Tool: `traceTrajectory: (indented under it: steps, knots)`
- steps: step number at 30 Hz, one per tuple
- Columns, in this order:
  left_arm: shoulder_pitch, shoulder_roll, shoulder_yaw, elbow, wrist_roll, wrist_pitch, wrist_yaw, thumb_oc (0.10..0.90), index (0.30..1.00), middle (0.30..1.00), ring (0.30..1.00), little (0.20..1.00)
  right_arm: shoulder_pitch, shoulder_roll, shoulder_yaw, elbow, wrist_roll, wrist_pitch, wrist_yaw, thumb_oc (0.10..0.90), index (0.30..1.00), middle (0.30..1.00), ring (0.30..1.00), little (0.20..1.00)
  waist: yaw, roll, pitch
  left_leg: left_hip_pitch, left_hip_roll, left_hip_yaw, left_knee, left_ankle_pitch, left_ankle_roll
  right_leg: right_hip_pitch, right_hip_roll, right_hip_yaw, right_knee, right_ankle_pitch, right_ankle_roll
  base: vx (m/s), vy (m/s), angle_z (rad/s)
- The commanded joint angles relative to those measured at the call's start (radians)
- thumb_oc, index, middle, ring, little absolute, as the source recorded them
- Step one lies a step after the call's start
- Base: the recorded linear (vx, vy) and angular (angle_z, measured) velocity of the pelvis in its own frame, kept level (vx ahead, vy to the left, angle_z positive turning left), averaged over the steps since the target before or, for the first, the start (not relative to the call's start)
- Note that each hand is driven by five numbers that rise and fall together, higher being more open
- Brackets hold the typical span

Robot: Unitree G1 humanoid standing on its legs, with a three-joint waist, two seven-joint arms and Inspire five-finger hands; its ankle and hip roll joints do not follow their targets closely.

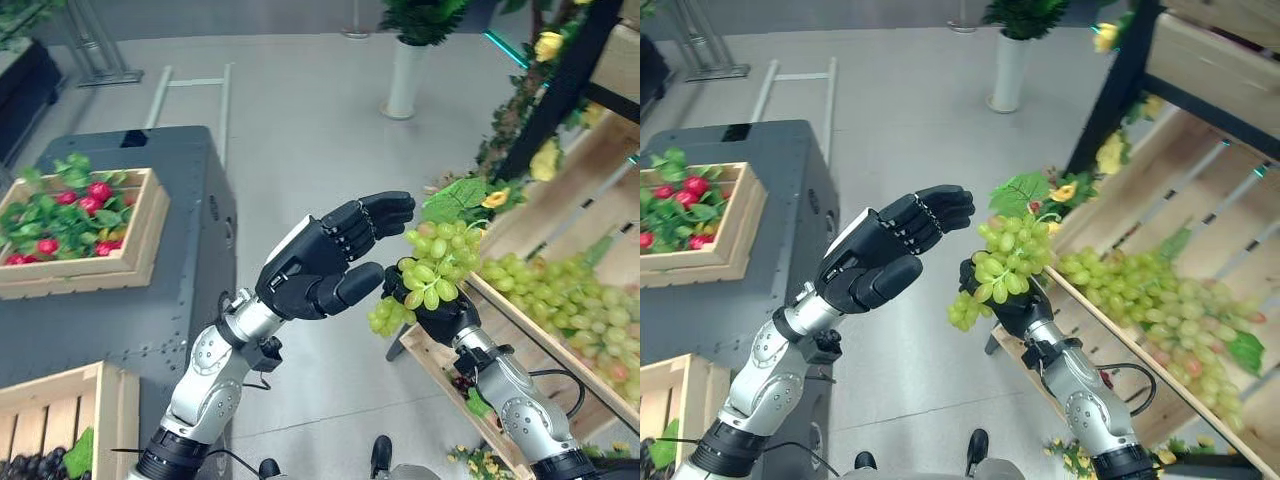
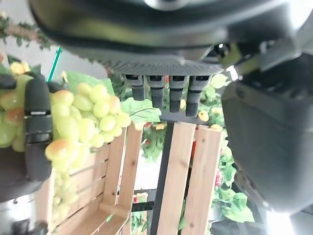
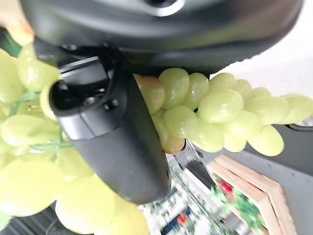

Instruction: Pick up the fruits from the basket on one side to the basket on the other side

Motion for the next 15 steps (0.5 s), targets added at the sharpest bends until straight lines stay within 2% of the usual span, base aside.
traceTrajectory:
  steps: [1,4,6,8,10,15]
  knots:
    - [-0.063,-0.015,0.022,-0.035,-0.036,-0.088,0.033,0.8,0.9,0.9,0.9,0.9,-0.083,0.043,-0.055,-0.128,0.08,-0.122,0.059,0.4,0.3,0.3,0.3,0.3,0.032,-0.021,-0.09,-0.12,-0.144,-0.242,-0.076,0.013,0.019,0.072,-0.013,0.033,0.004,-0.098,0.036,0.02,0.036,-0.95]
    - [-0.058,-0.028,0.03,-0.038,-0.055,-0.066,0.021,0.8,0.9,0.9,0.9,0.9,-0.086,0.06,-0.059,-0.12,0.073,-0.101,0.039,0.4,0.3,0.3,0.3,0.3,0.033,-0.019,-0.102,-0.104,-0.156,-0.261,-0.064,-0.001,0.02,0.07,-0.009,0.068,0.004,-0.101,0.035,0.04,0.065,-0.81]
    - [-0.051,-0.044,0.029,-0.047,-0.051,-0.048,0.016,0.8,0.9,0.9,0.9,0.9,-0.074,0.084,-0.05,-0.123,0.058,-0.1,0.016,0.4,0.3,0.3,0.3,0.3,0.035,-0.024,-0.106,-0.118,-0.182,-0.316,-0.009,-0.029,0.025,0.073,-0.01,0.102,0.004,-0.097,0.035,0.06,0.093,-1.09]
    - [-0.051,-0.055,0.024,-0.053,-0.054,-0.034,0.025,0.8,0.9,0.9,0.9,0.9,-0.069,0.095,-0.041,-0.125,0.063,-0.096,0.007,0.4,0.3,0.3,0.3,0.3,0.031,-0.015,-0.113,-0.105,-0.191,-0.339,-0.036,-0.028,0.031,0.073,-0.008,0.125,0.004,-0.098,0.039,0.09,0.202,-1.11]
    - [-0.053,-0.063,0.019,-0.052,-0.058,-0.022,0.016,0.8,0.9,0.9,0.9,0.9,-0.064,0.107,-0.039,-0.119,0.051,-0.098,0.013,0.4,0.3,0.3,0.3,0.3,0.021,-0.003,-0.118,-0.084,-0.196,-0.341,-0.076,-0.024,0.038,0.074,-0.011,0.134,0.004,-0.098,0.046,0.1,0.269,-0.43]
    - [-0.065,-0.054,0.005,-0.044,-0.101,0.022,-0.019,0.8,0.9,0.9,0.9,0.9,-0.047,0.11,-0.04,-0.131,0.059,-0.093,0.033,0.4,0.3,0.3,0.3,0.3,-0.002,0.002,-0.114,-0.06,-0.215,-0.309,-0.076,-0.056,0.06,0.081,-0.05,0.132,0.004,-0.083,0.073,0.07,0.252,-0.13]
